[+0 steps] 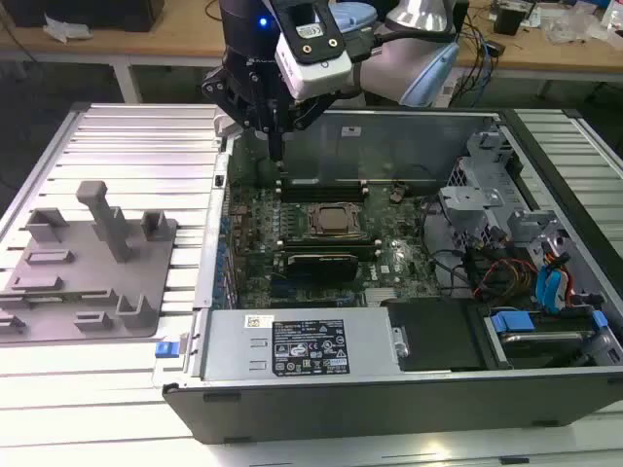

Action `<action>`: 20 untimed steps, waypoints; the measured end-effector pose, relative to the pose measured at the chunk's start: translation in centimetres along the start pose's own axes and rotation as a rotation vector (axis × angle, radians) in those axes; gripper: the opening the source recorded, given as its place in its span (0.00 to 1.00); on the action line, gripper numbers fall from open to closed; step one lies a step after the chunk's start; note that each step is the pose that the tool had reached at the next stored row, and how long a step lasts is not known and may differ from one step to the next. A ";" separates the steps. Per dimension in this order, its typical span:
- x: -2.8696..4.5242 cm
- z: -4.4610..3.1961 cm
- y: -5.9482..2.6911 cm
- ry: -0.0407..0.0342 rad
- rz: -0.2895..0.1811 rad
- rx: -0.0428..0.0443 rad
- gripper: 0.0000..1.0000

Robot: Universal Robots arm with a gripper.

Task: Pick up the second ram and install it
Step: 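Reach for the second ram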

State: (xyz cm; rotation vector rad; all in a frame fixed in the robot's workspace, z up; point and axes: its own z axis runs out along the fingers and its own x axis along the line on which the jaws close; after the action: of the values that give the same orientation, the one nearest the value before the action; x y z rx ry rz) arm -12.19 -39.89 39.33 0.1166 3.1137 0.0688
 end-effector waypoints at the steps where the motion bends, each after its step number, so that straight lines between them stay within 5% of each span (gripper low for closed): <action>1: 0.00 0.00 0.00 0.0001 0.000 0.0000 0.08; 10: 0.79 -0.02 -0.06 0.0000 0.000 0.0000 0.08; 20: 3.71 -0.09 -0.28 -0.0002 0.000 -0.0001 0.08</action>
State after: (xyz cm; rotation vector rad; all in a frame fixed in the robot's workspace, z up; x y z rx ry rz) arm -15.91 -39.88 39.32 0.1167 3.1135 0.0689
